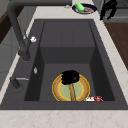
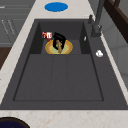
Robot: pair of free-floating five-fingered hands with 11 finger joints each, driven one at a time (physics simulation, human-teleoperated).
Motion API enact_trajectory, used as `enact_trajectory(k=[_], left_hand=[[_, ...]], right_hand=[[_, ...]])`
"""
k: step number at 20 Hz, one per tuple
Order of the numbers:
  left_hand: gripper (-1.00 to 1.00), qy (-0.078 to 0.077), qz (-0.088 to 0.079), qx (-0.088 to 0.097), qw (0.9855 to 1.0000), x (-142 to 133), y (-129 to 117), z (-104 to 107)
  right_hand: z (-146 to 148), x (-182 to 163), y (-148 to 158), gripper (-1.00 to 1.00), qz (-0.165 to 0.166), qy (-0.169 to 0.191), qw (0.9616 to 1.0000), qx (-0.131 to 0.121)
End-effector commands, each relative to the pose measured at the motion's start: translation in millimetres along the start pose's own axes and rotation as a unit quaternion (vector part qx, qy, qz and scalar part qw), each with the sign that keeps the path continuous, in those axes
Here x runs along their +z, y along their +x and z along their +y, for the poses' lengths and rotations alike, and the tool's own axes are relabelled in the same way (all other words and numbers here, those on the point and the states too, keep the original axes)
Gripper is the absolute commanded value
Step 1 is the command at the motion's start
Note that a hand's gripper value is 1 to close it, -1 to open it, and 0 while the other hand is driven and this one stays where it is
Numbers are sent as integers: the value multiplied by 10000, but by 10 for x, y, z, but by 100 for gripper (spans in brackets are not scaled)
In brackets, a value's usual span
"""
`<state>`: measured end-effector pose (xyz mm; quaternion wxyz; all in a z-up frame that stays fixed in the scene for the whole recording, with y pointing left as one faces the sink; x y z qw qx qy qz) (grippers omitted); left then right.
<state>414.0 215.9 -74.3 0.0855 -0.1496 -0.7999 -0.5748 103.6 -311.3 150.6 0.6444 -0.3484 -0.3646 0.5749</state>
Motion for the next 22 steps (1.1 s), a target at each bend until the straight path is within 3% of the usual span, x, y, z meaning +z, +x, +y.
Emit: enact_trajectory(k=[1,4,7,9,11,12,13,14,16,18,19,22], left_hand=[[100,93,142,-58,9998,105,-227,-229],[100,218,10,94,9997,137,-408,-289],[100,246,51,392,9989,140,-520,-226],[100,333,128,674,9971,145,-580,-184],[100,518,199,968,9938,193,-551,-157],[-100,421,331,1081,9927,133,-493,-40],[-100,541,756,912,9915,100,-379,108],[-100,486,617,687,9945,21,-325,198],[-100,404,579,467,9964,-3,-314,222],[-100,366,567,545,9962,15,-324,308],[-100,274,533,654,9961,-8,-318,362],[-100,83,494,741,9960,-58,-256,497]], right_hand=[[0,0,0,0,0,0,10000,0],[0,0,0,0,0,0,10000,0],[0,0,0,0,0,0,10000,0],[0,0,0,0,0,0,10000,0],[0,0,0,0,0,0,10000,0],[0,0,0,0,0,0,10000,0],[0,0,0,0,0,0,10000,0],[0,0,0,0,0,0,10000,0],[0,0,0,0,0,0,10000,0],[0,0,0,0,0,0,10000,0],[0,0,0,0,0,0,10000,0],[0,0,0,0,0,0,10000,0]])
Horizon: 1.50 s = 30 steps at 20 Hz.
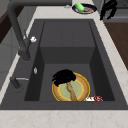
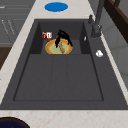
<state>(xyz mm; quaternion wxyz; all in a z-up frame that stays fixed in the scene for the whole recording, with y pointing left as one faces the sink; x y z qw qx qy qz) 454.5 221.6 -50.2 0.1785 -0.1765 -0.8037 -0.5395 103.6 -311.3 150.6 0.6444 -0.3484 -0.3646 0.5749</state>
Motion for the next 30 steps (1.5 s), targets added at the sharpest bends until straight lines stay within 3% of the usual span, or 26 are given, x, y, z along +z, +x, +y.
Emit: enact_trajectory(k=[1,6,17,19,20,21,22,23,27,29,30], left_hand=[[-100,-371,10,-24,9993,-73,98,165],[-100,-495,161,85,9986,-136,231,324],[-100,-804,554,28,9952,-230,697,479],[-100,-879,575,33,9945,-251,783,522],[-100,-940,496,-16,9943,-268,821,561],[-100,-792,462,134,9957,-244,743,524],[-100,-630,278,-13,9976,-227,802,468],[-100,-604,356,127,9975,-237,756,506],[-100,-617,295,-67,9976,-268,838,578],[-100,-622,323,40,9975,-261,971,679],[-100,-753,393,19,9964,-328,1043,720]], right_hand=[[0,0,0,0,0,0,10000,0],[0,0,0,0,0,0,10000,0],[0,0,0,0,0,0,10000,0],[0,0,0,0,0,0,10000,0],[0,0,0,0,0,0,10000,0],[0,0,0,0,0,0,10000,0],[0,0,0,0,0,0,10000,0],[0,0,0,0,0,0,10000,0],[0,0,0,0,0,0,10000,0],[0,0,0,0,0,0,10000,0],[0,0,0,0,0,0,10000,0]])
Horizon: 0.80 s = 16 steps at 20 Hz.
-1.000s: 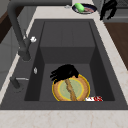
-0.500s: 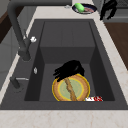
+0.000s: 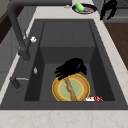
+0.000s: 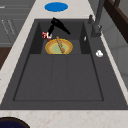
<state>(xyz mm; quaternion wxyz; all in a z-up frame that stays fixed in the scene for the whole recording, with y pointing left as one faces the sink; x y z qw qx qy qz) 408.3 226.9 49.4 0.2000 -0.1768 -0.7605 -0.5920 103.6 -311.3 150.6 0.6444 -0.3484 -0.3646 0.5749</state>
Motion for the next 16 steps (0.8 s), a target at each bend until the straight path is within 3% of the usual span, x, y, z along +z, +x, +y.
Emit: enact_trajectory(k=[1,2,6,8,16], left_hand=[[-100,-202,90,-124,9997,-42,241,156],[-100,-194,112,-40,9997,-49,287,225],[-100,-309,234,-43,9992,-40,547,293],[-100,-295,319,22,9991,-22,617,340],[-100,-454,396,-12,9982,23,1027,478]], right_hand=[[0,0,0,0,0,0,10000,0],[0,0,0,0,0,0,10000,0],[0,0,0,0,0,0,10000,0],[0,0,0,0,0,0,10000,0],[0,0,0,0,0,0,10000,0]])
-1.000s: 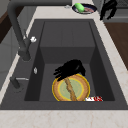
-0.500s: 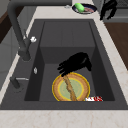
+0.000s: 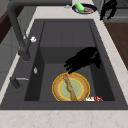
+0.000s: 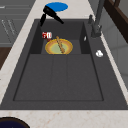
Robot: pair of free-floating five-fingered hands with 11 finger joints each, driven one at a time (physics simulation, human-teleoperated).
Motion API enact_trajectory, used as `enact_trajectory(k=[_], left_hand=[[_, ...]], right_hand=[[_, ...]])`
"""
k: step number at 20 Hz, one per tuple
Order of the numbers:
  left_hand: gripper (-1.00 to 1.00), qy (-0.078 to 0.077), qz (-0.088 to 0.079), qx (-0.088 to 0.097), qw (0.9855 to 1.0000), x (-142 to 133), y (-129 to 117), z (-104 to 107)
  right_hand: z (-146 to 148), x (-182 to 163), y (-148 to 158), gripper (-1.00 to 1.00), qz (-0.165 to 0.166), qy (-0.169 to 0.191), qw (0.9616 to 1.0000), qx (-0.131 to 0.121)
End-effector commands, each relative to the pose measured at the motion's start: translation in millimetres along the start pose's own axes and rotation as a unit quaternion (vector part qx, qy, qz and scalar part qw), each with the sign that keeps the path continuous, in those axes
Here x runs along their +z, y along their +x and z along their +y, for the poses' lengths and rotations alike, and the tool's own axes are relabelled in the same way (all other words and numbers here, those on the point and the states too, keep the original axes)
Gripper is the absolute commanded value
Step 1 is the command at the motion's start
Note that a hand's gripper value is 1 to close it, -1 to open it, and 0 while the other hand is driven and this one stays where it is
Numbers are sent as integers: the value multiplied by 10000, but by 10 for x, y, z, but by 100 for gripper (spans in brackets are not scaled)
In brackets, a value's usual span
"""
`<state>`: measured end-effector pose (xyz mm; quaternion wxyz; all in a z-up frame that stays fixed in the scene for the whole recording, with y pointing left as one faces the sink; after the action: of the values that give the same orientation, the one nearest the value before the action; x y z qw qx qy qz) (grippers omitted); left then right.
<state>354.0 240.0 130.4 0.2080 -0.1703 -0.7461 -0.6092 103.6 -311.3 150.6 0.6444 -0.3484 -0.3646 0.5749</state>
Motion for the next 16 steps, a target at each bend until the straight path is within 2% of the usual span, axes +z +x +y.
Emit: enact_trajectory(k=[1,8,10,14,16], left_hand=[[-100,-276,254,1,9993,36,188,68],[-100,-332,211,-70,9992,155,535,237],[-100,-293,177,-104,9994,203,640,274],[-100,-185,-36,-114,9998,309,844,342],[-100,-215,13,-95,9997,346,940,341]], right_hand=[[0,0,0,0,0,0,10000,0],[0,0,0,0,0,0,10000,0],[0,0,0,0,0,0,10000,0],[0,0,0,0,0,0,10000,0],[0,0,0,0,0,0,10000,0]])
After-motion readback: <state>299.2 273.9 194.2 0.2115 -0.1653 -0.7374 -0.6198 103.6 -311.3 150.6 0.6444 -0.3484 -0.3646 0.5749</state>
